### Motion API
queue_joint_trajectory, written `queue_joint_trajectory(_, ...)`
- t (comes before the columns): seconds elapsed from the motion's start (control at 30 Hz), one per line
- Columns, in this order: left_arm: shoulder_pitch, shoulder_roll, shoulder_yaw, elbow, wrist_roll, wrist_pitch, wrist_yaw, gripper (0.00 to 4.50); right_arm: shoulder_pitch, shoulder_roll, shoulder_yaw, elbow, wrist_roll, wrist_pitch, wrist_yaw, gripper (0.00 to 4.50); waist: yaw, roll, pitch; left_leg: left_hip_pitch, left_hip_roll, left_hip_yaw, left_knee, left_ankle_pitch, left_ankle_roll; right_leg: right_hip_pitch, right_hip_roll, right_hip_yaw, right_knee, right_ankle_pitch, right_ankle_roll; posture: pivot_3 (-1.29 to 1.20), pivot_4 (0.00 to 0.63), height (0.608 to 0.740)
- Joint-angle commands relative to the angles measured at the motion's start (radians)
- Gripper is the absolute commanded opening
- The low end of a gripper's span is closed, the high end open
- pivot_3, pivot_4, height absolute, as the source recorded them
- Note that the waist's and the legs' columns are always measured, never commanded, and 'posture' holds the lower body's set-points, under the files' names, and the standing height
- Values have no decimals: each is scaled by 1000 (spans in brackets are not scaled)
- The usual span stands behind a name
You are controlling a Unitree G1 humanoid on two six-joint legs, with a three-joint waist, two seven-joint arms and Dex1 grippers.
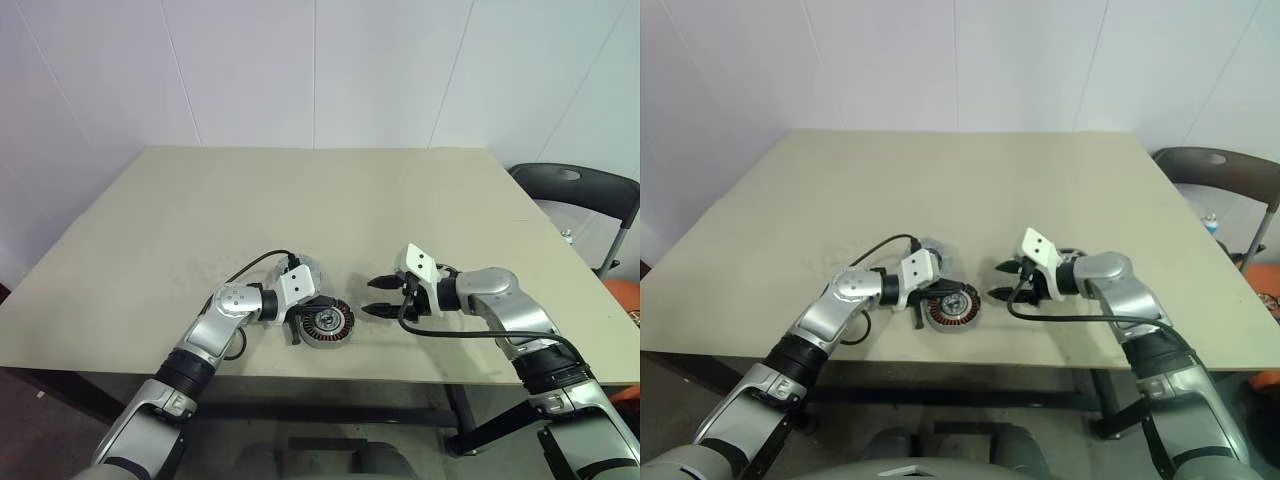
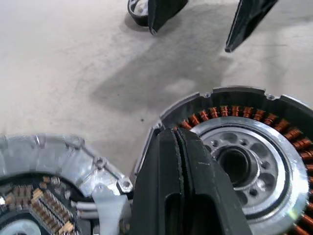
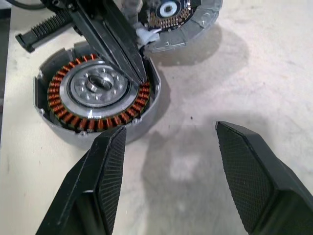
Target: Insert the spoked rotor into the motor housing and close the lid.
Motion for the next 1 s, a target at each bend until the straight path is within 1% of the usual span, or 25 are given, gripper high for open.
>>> queue_joint_trajectory(0.03, 35, 18, -17, 31, 24, 30, -28, 79, -29, 2, -36, -21, 9, -20, -8, 3066, 1, 0, 0, 0, 0, 0, 0, 0, 0, 0, 0, 0, 0, 0, 0, 0, 0, 740)
queue_joint_trajectory(0.2, 47, -7, 11, -3, -25, 28, -55, 79, -29, 1, -36, -15, 8, -23, -13, 3066, 1, 0, 0, 0, 0, 1, -2, 1, 2, -1, 0, 1, 0, 0, -1, 0, 0, 740)
queue_joint_trajectory(0.33, 49, -33, 49, -65, -112, 82, -103, 79, -34, 6, -32, -2, 5, -28, -15, 3066, 4, -1, 1, -2, 0, 1, -2, 1, 3, -2, 0, 1, -1, 0, -1, 0, 0, 740)
queue_joint_trajectory(0.43, 60, -30, 52, -109, -151, 131, -145, 79, -39, 9, -30, 8, 2, -32, -15, 3066, 2, -2, 2, -6, -1, 1, -2, 1, 3, -5, 0, 2, -1, 1, -2, 0, 0, 740)
queue_joint_trajectory(0.47, 63, -27, 50, -119, -156, 142, -154, 79, -41, 9, -30, 11, 2, -33, -16, 3066, 2, -2, 2, -8, -1, 1, -2, 2, 3, -5, 0, 2, -1, 2, -3, 0, 0, 740)
queue_joint_trajectory(0.6, 79, 1, 22, -137, -145, 196, -184, 79, -45, 12, -31, 21, 1, -43, -21, 3066, 3, -2, 2, -16, -1, 1, -1, 2, 4, -12, 1, 3, 0, 2, -4, 0, 0, 740)
queue_joint_trajectory(0.7, 85, 36, -18, -136, -114, 253, -197, 79, -46, 13, -31, 23, 2, -46, -24, 3066, 0, -2, 2, -17, -1, 1, -2, 1, 5, -13, 2, 4, 0, 2, -3, 0, 0, 740)
queue_joint_trajectory(0.8, 89, 61, -41, -127, -87, 263, -188, 79, -44, 13, -31, 24, 1, -47, -28, 3066, -6, -3, 2, -16, 0, 2, -2, 1, 5, -14, 3, 5, 0, 2, -3, 0, 0, 740)
queue_joint_trajectory(0.9, 83, 50, -30, -116, -83, 228, -156, 79, -43, 13, -31, 25, 0, -47, -31, 3066, -18, -3, 2, -16, 0, 2, -3, 1, 5, -14, 3, 5, 0, 2, -3, 0, 0, 740)
queue_joint_trajectory(1.0, 70, -1, 26, -104, -135, 208, -123, 79, -40, 14, -31, 29, -1, -50, -34, 3066, -20, -3, 2, -15, 0, 2, -1, 1, 5, -12, 3, 6, 0, 2, -3, 0, 0, 740)
